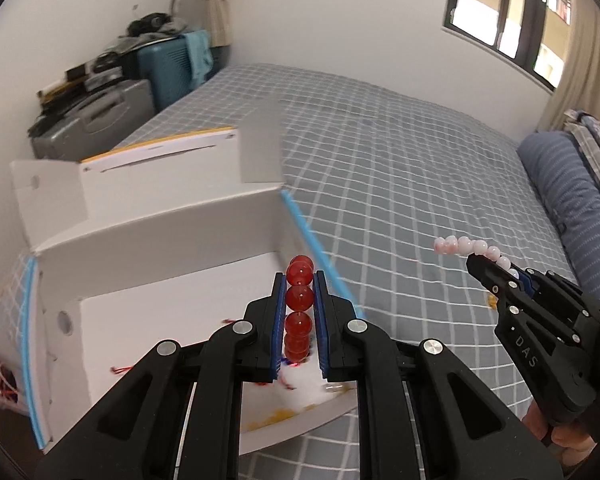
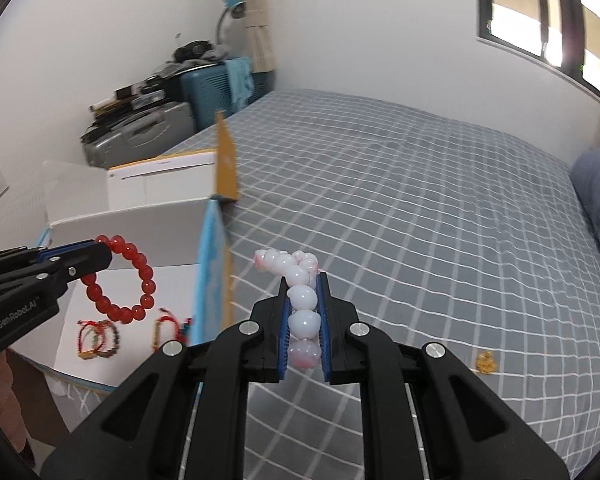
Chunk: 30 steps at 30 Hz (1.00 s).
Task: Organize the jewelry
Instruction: 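Lift both held bead bracelets and carry them over the white box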
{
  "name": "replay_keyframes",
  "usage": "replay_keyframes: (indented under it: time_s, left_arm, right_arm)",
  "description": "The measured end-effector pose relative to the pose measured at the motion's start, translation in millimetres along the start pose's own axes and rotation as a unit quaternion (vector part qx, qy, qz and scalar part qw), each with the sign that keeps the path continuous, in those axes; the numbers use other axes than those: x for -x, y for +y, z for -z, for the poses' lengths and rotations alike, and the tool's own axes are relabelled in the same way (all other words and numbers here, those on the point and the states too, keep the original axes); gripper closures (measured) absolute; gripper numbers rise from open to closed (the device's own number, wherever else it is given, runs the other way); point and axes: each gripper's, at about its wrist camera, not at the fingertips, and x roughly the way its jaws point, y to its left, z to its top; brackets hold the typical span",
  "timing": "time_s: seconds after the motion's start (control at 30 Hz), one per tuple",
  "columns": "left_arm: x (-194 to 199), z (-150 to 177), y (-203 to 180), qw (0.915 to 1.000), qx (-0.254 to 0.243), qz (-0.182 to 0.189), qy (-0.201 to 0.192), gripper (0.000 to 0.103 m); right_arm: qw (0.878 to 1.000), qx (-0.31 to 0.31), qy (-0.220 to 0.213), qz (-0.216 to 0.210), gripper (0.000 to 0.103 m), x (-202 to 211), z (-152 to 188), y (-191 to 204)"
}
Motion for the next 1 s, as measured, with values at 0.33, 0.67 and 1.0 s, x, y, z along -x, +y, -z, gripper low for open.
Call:
replay_keyframes:
  time_s: [0.33,0.67,1.0]
  left_arm:
    - [8.0,17.7,61.8,0.9980,0.044,-0.045,0.006,0.090]
    - [-2.7,48.2,117.3,0.9916,0.087,-0.090,0.034,0.090]
    - [-30.7,76.9,143.6,0.9863,0.108,-0.097,0.079,0.090]
  right_arm:
    - [0.998,0.045,0.011,-0.046,0.092,-21.3,-3.3,72.4]
    - [0.993,0.074,0.043,-0.076,0.092,-53.4,7.4,124.2]
    - [0.989,0.084,0.095,-0.081,0.092,-87.8,26.2,143.4]
